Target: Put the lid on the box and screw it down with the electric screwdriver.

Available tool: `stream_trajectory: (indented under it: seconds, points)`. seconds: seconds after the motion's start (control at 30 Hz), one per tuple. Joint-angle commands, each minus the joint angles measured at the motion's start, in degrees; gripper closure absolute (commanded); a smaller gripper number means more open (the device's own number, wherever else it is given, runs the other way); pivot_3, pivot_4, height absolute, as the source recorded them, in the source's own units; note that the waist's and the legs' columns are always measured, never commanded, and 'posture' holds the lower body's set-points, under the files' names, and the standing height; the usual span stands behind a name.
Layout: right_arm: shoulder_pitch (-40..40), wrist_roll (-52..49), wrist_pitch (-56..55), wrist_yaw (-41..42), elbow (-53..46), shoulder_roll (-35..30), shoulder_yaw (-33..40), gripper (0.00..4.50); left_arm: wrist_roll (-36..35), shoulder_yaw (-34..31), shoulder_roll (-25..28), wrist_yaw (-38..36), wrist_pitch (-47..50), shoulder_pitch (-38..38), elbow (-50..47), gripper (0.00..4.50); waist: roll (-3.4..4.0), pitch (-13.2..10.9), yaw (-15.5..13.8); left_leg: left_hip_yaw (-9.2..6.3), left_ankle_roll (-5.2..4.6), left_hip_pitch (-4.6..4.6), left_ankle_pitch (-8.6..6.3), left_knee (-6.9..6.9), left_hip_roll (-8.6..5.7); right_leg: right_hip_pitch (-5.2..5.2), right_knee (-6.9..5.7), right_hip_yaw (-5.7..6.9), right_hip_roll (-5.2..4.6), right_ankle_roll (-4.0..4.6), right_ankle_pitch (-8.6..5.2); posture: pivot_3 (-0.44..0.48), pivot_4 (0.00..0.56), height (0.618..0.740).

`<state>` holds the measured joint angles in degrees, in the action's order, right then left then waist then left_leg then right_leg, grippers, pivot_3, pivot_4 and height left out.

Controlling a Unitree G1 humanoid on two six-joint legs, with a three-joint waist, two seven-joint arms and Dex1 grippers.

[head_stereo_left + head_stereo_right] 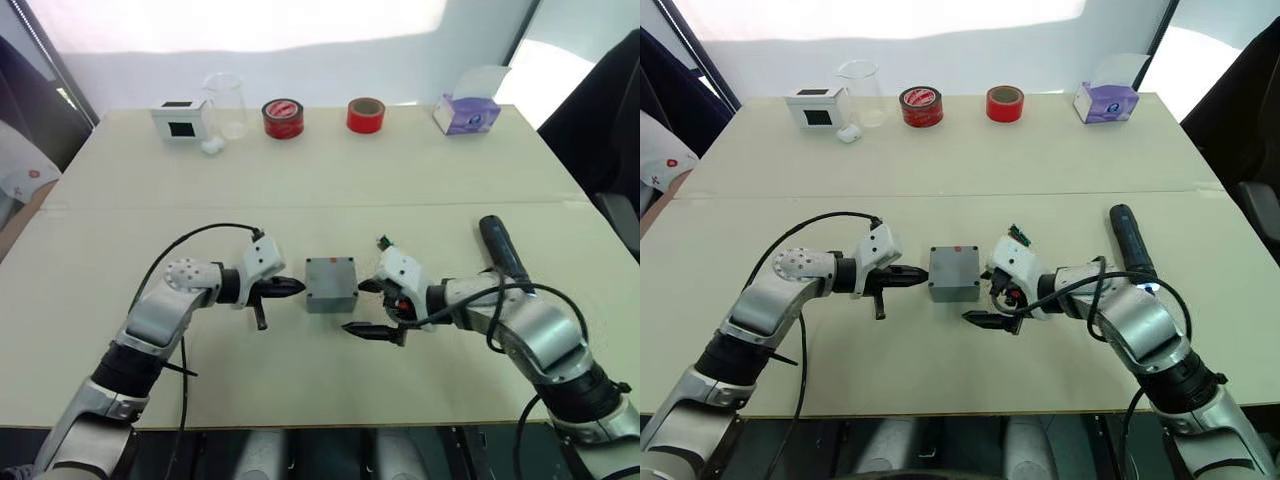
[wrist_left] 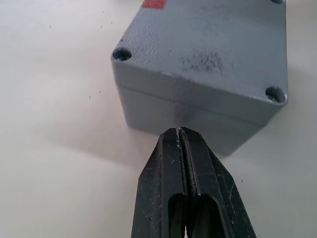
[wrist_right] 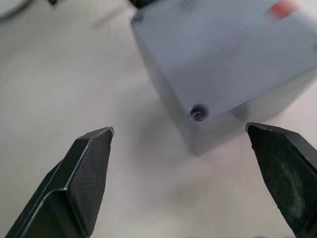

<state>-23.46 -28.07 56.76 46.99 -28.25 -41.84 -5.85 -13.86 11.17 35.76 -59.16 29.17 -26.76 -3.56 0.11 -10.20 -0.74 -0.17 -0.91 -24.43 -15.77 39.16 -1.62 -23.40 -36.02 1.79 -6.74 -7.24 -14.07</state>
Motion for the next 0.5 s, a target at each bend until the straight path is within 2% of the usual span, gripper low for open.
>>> stream_trajectory:
  seconds: [0.03, 0.17, 0.43, 0.47, 0.5]
  points:
    - [-0.74, -3.23, 0.31, -2.83, 0.91, 0.81, 10.82, 0.1, -7.82, -7.8, 0.05, -0.21, 4.78, -2.1, -3.86, 4.5, -0.03, 0.02, -0.01, -0.01, 0.0, 0.02, 0.0, 0.0, 0.01, 0.03, 0.01, 0.0, 0.0, 0.0, 0.0, 0.0, 0.15, 0.74]
    - [-3.45, 1.84, -7.76, -8.89, 13.02, 6.04, 12.15, 0.1, -11.69, -8.98, 0.05, -0.66, 8.93, -3.58, -6.93, 4.5, -0.12, 0.07, 0.04, -0.01, 0.01, 0.06, 0.01, 0.0, 0.01, 0.06, -0.03, 0.02, 0.0, 0.0, 0.0, 0.0, 0.15, 0.74]
    - [-5.57, 9.85, -22.44, -6.41, 29.08, 9.52, 4.42, 0.1, -11.27, -6.69, 2.45, -1.81, 9.29, -3.98, -10.11, 4.5, -0.09, 0.05, 0.51, 0.07, 0.04, 0.05, 0.02, -0.04, 0.02, 0.01, -0.06, -0.02, 0.05, 0.0, 0.0, 0.0, 0.15, 0.74]
    - [-5.7, 10.22, -23.1, -6.2, 29.87, 9.65, 4.16, 0.56, -11.24, -6.61, 2.56, -1.83, 9.32, -3.95, -10.34, 4.5, -0.09, 0.05, 0.48, 0.07, 0.04, 0.04, 0.02, -0.04, 0.03, 0.01, -0.06, -0.02, 0.05, 0.0, 0.0, 0.0, 0.15, 0.74]
    - [-5.78, 10.52, -23.73, -6.09, 30.55, 9.72, 4.01, 0.69, -11.23, -6.56, 2.69, -1.78, 9.34, -3.85, -10.54, 4.5, -0.09, 0.05, 0.38, 0.07, 0.04, 0.04, 0.03, -0.04, 0.02, 0.02, -0.07, -0.03, 0.04, 0.0, 0.0, 0.0, 0.15, 0.74]
